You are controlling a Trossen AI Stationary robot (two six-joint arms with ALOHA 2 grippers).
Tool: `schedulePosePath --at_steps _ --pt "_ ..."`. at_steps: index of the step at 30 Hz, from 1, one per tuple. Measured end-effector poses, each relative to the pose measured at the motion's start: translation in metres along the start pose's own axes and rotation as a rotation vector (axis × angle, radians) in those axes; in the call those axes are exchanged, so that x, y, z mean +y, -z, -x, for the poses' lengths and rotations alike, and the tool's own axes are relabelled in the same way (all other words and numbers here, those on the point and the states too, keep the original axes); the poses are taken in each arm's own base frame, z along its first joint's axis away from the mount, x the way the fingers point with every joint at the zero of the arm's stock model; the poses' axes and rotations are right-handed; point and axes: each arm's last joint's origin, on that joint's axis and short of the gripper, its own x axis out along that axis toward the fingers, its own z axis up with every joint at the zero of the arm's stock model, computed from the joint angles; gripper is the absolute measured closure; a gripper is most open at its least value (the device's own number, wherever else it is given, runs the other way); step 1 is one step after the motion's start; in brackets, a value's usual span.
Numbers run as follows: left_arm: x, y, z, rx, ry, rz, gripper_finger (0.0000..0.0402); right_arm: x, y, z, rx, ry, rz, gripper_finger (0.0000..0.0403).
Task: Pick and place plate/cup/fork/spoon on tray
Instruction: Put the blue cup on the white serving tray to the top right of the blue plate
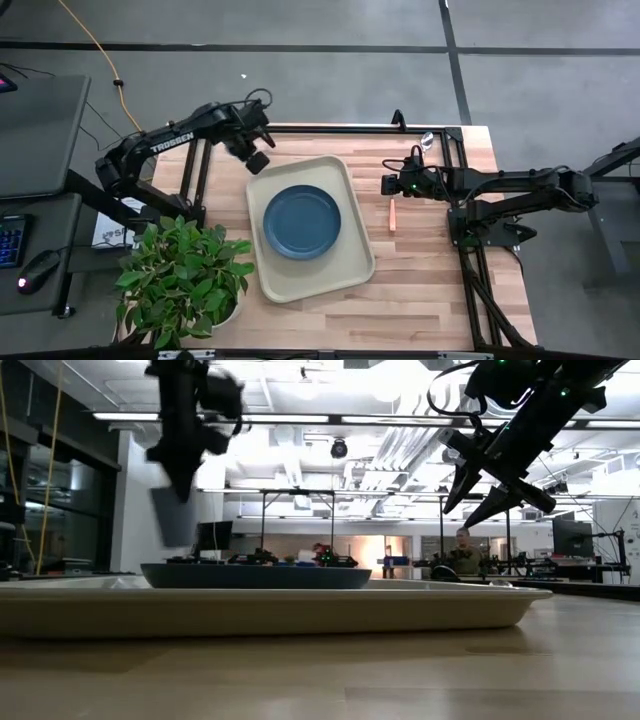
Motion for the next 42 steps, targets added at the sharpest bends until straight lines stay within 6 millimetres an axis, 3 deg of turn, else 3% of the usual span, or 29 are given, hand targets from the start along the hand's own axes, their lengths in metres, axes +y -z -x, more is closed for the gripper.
schedulePosePath --at_steps 5,11,26,35,42 --pt "-0.044 0.005 0.022 -0.046 0.062 -0.162 0.0401 0.000 0.000 0.000 0.000 0.000 -0.004 0.0224" --pt "-0.078 0.028 -0.003 0.086 0.080 -0.222 0.0401 0.000 0.000 0.000 0.000 -0.003 -0.005 0.0224" --pt "-0.100 0.017 -0.053 0.168 0.047 -0.262 0.0401 0.001 0.000 0.000 0.004 -0.010 -0.008 0.0224" --pt "-0.102 0.016 -0.058 0.180 0.046 -0.276 0.0394 0.001 0.000 0.000 0.004 -0.010 -0.008 0.0224" --pt "-0.101 0.013 -0.057 0.148 0.057 -0.265 0.0353 0.001 0.000 0.000 0.005 -0.011 -0.007 0.0224"
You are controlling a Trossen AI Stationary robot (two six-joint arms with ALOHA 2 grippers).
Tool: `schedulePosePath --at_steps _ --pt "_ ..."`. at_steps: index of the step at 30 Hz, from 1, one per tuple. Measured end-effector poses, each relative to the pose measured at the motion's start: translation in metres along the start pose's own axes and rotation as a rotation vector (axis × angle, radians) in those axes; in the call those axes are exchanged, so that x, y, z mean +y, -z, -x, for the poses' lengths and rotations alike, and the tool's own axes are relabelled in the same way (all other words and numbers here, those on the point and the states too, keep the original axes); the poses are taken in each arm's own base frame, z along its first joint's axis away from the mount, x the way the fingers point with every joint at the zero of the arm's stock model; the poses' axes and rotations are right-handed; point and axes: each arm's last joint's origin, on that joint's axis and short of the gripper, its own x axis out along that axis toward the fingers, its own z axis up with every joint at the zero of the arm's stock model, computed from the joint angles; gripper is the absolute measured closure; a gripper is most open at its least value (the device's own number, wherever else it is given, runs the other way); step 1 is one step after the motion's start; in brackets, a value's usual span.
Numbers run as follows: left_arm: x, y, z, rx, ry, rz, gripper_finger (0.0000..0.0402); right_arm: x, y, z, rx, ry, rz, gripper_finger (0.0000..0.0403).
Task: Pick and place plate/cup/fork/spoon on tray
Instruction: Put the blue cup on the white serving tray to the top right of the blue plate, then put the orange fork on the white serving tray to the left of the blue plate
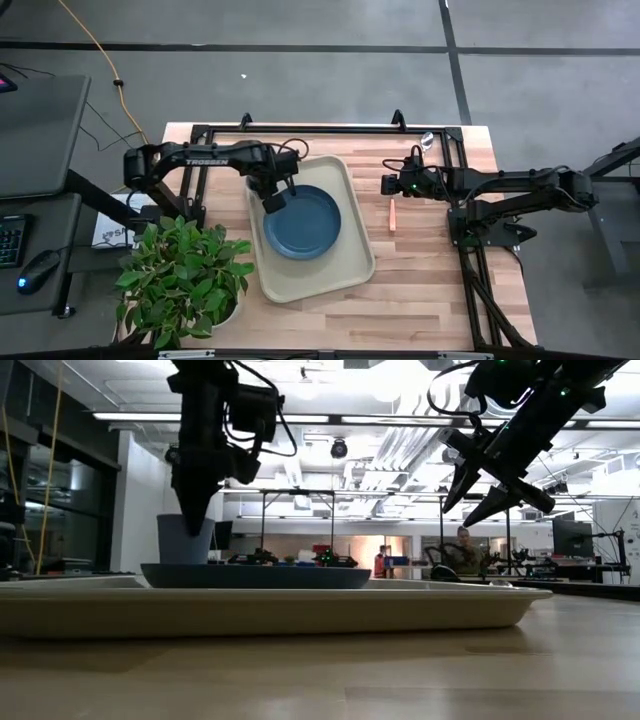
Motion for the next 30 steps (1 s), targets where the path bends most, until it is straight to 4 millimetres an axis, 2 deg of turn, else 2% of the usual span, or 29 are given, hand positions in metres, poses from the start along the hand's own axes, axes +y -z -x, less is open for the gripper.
schedulePosePath --at_steps 9,13,16,19,22,26,30 --pt "0.008 0.006 0.019 -0.080 0.020 0.034 0.0265 0.000 0.000 0.000 0.001 -0.001 0.000 0.0224" --pt "0.016 0.011 0.038 -0.121 0.062 0.060 0.0232 0.000 0.000 0.000 0.001 -0.004 -0.001 0.0224" --pt "0.024 0.014 0.063 -0.179 0.100 0.081 0.0215 0.000 0.000 0.000 0.001 -0.004 -0.001 0.0224" --pt "0.033 0.018 0.099 -0.313 0.162 0.106 0.0204 0.001 0.000 0.000 0.021 -0.015 -0.003 0.0224" --pt "0.040 0.025 0.138 -0.516 0.213 0.137 0.0198 0.001 -0.002 0.001 0.089 -0.020 -0.005 0.0224" --pt "0.047 0.043 0.183 -0.886 0.299 0.146 0.0198 0.005 -0.014 0.012 0.143 0.030 0.006 0.0224" --pt "0.049 0.063 0.202 -1.125 0.404 0.130 0.0199 0.002 -0.018 0.015 0.208 0.228 0.004 0.0224"
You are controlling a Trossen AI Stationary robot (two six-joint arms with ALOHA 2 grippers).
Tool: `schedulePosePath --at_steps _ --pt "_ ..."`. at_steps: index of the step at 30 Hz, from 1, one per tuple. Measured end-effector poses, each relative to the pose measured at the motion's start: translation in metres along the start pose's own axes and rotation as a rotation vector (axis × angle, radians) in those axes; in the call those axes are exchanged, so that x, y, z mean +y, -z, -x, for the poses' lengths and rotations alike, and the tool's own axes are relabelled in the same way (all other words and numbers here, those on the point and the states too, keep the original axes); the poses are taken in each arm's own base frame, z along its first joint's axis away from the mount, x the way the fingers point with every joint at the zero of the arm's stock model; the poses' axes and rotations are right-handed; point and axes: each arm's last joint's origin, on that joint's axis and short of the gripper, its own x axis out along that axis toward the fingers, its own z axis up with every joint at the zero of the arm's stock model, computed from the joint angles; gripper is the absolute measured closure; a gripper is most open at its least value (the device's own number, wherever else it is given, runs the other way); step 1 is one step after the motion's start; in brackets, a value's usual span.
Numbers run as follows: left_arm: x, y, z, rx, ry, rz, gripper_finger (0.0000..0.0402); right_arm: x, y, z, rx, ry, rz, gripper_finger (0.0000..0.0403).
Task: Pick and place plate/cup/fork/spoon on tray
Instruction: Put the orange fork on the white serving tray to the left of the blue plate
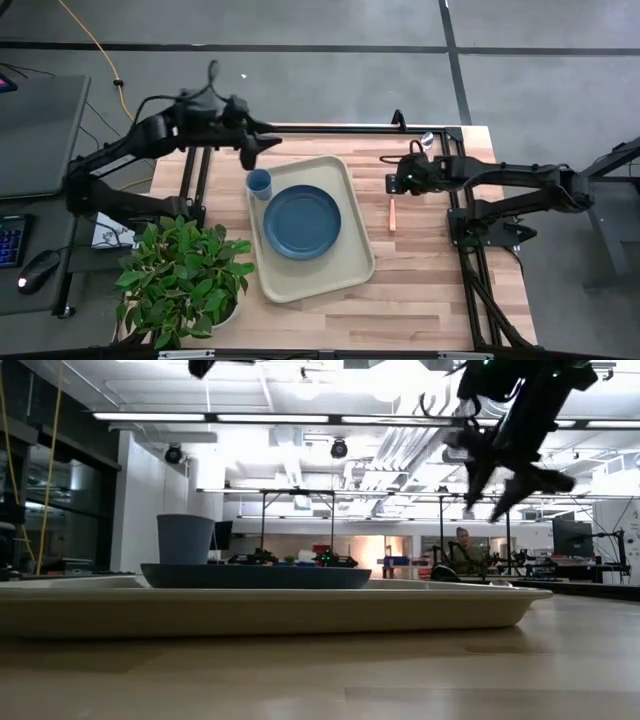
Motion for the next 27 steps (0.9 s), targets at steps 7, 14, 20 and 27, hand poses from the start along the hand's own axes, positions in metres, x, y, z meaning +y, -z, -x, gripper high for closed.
schedulePosePath --at_steps 7,14,20,27 --pt "0.001 0.014 0.019 -0.161 0.102 0.075 0.0199 0.009 0.017 -0.047 0.106 0.184 0.024 0.0224" --pt "0.001 0.019 0.028 -0.198 0.121 0.126 0.0198 0.016 0.028 -0.086 0.073 0.304 0.008 0.0224" --pt "0.000 0.016 0.032 -0.231 0.134 0.126 0.0197 0.020 0.030 -0.104 0.053 0.305 -0.019 0.0224" --pt "0.000 0.016 0.032 -0.232 0.135 0.126 0.0197 0.019 0.035 -0.112 0.044 0.358 -0.032 0.0243"
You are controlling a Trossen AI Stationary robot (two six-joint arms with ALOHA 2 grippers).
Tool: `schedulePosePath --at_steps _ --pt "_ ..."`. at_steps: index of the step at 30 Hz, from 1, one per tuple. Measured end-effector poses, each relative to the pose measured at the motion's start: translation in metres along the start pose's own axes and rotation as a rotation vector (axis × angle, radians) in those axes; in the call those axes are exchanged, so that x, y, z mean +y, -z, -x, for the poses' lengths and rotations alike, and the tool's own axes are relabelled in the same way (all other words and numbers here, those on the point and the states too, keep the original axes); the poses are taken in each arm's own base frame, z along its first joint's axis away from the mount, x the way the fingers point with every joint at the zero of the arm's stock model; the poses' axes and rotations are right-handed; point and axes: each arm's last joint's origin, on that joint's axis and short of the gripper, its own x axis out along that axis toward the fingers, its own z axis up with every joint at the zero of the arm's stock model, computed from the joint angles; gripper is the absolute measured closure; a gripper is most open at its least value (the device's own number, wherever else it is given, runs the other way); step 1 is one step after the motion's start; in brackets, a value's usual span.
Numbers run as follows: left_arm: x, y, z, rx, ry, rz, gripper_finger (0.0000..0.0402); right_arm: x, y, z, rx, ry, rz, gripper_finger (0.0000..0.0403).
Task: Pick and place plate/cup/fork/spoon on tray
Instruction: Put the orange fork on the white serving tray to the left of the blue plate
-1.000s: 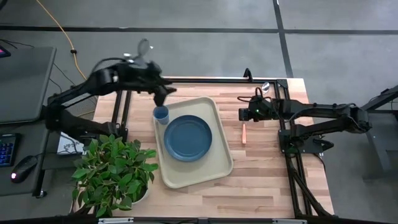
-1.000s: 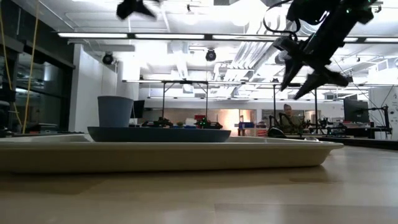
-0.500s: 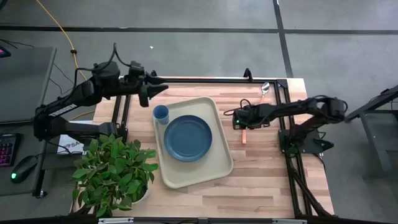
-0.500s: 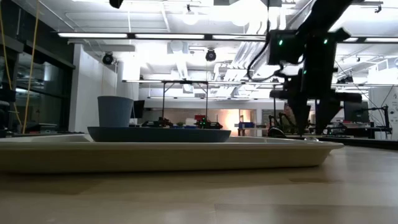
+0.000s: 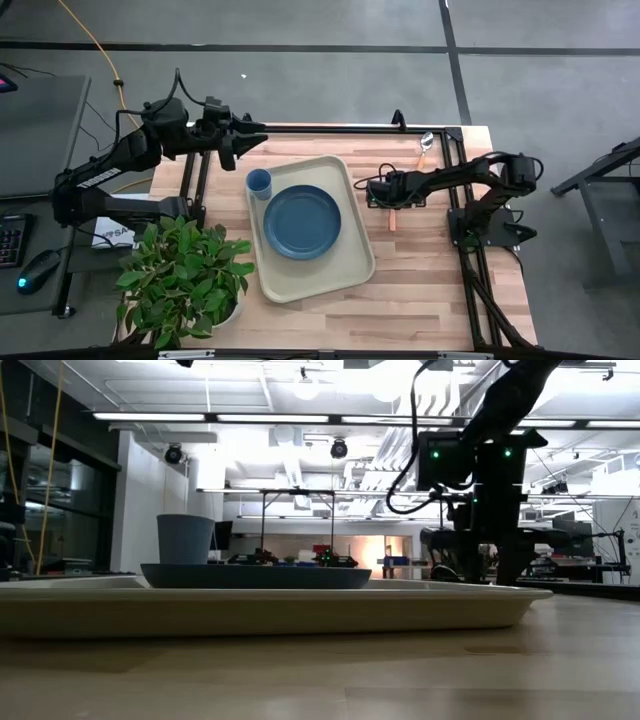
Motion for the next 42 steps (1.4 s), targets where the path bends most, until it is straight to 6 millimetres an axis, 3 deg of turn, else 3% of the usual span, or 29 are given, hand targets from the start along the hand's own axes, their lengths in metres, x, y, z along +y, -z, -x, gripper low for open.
schedulePosePath --at_steps 8,14,19,25,31,38,42 --pt "0.000 0.000 0.000 0.000 -0.001 0.008 0.0197 -0.001 0.002 0.000 -0.007 0.014 0.016 0.0382" --pt "0.000 0.000 0.000 0.000 -0.002 0.001 0.0197 -0.011 0.000 0.013 0.005 0.018 0.080 0.0373" --pt "0.000 0.000 0.000 -0.003 -0.002 0.000 0.0197 -0.026 -0.011 0.053 -0.113 -0.098 0.130 0.0393" --pt "0.000 0.000 -0.003 -0.005 -0.001 0.001 0.0197 -0.023 -0.029 0.114 -0.361 -0.585 0.279 0.0381" --pt "0.001 0.010 -0.028 0.077 0.001 0.123 0.0198 -0.007 -0.045 0.166 -0.652 -1.068 0.296 0.0393" --pt "-0.011 0.030 -0.085 0.157 0.174 0.156 0.0197 0.014 -0.055 0.193 -0.863 -1.438 0.180 0.0393" --pt "-0.017 0.046 -0.119 0.166 0.233 0.205 0.0198 0.018 -0.057 0.199 -0.908 -1.558 0.116 0.0393"
